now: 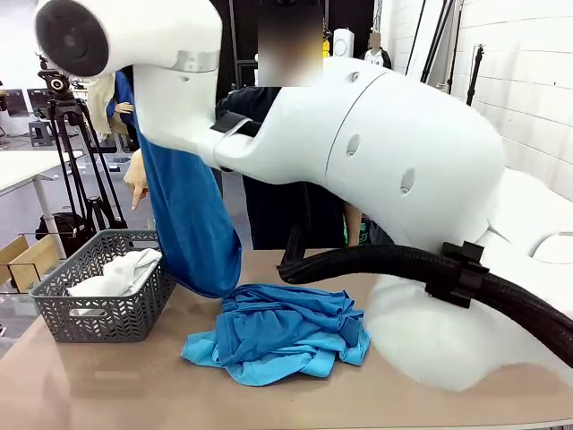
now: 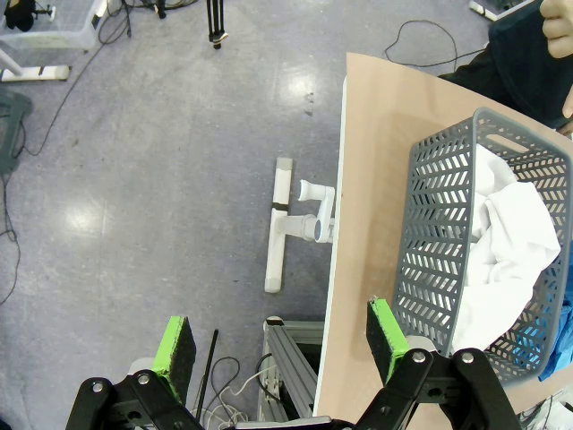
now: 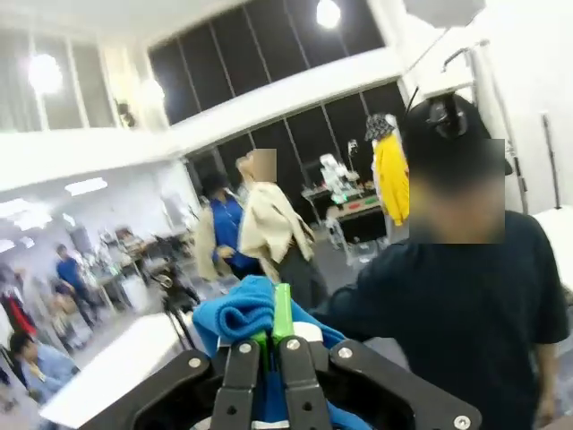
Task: Sort the tops and bottoms.
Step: Sort the clothes according to human instructions.
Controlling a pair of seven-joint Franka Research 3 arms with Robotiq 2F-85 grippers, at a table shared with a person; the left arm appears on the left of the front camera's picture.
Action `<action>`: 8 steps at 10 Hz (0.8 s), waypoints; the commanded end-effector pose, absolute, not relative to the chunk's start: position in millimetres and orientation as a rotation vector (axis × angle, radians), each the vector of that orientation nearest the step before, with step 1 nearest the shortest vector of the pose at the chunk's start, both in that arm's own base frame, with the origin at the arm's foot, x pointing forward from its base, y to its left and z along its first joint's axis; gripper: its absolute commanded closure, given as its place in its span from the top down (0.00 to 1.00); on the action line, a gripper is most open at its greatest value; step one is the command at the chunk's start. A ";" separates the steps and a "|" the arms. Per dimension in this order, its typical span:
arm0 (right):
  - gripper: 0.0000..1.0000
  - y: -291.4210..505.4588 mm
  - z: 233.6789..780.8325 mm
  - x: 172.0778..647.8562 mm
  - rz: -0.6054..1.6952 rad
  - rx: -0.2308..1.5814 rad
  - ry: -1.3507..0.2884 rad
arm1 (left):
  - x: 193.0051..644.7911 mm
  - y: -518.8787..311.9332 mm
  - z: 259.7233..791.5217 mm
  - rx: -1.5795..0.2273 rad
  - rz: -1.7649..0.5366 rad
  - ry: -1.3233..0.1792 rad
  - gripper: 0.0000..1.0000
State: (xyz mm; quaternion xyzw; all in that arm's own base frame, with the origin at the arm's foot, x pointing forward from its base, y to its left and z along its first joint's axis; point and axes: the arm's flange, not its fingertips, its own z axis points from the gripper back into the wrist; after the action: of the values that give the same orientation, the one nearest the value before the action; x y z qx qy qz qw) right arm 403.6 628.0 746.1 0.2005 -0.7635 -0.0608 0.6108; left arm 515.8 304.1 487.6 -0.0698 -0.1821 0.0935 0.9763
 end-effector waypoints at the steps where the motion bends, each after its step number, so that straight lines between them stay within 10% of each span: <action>1: 0.00 880.6 863.0 512.5 -0.135 0.587 -1.745 | 514.1 305.0 488.2 -0.130 0.187 -0.361 1.00; 8: 0.00 917.3 671.0 512.8 0.117 0.560 -1.274 | 514.1 305.0 488.2 -0.130 0.187 -0.361 1.00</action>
State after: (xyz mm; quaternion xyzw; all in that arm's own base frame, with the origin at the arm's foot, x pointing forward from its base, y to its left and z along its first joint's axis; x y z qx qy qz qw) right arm 391.5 713.4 593.6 0.2534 -0.5994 0.0396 0.7582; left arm 515.8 304.0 487.5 -0.0698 -0.1820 0.0934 0.9764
